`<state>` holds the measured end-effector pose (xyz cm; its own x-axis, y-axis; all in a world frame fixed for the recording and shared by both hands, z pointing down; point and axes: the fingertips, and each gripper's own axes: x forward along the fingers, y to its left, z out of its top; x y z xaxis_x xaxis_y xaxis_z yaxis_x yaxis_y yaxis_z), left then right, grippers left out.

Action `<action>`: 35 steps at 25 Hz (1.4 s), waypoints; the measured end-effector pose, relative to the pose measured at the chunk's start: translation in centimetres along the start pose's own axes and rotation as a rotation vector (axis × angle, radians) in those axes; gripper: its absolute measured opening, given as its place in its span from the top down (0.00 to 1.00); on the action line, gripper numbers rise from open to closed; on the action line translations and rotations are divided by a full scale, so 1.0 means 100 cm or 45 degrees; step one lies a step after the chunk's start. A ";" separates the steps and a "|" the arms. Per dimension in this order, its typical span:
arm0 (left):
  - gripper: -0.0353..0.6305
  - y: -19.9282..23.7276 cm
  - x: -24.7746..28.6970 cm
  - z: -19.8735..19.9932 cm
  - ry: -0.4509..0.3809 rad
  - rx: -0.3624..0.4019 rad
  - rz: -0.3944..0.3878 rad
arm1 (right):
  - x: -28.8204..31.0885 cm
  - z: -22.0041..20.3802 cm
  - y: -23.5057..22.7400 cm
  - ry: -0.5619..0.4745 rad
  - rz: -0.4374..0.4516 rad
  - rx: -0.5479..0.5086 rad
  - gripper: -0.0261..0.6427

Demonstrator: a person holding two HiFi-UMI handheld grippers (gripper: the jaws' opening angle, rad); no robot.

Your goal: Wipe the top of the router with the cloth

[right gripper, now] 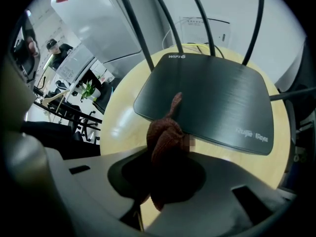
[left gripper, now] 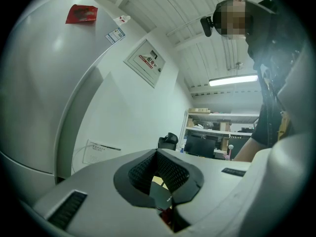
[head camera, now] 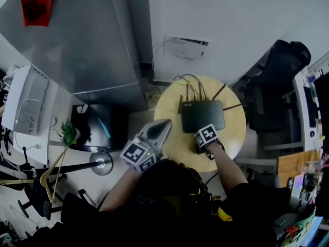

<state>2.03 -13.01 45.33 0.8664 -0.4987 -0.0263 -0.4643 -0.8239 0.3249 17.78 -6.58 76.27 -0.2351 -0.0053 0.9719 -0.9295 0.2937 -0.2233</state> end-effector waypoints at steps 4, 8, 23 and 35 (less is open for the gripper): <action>0.96 0.010 -0.005 0.004 -0.025 -0.014 0.027 | 0.004 0.005 0.010 0.025 0.000 -0.031 0.86; 0.96 0.017 -0.008 0.005 -0.041 -0.026 0.047 | 0.010 0.011 0.026 0.046 0.028 -0.061 0.86; 0.96 0.046 -0.034 0.001 -0.064 -0.071 0.161 | 0.018 0.027 0.051 0.057 0.055 -0.171 0.86; 0.96 0.048 -0.045 0.001 -0.075 -0.078 0.191 | -0.004 0.089 0.102 -0.263 0.209 -0.097 0.86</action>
<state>-4.12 -14.73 46.92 0.7751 -0.6313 -0.0280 -0.5741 -0.7220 0.3862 5.87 -12.10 73.00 -0.4414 -0.1442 0.8856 -0.8518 0.3777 -0.3631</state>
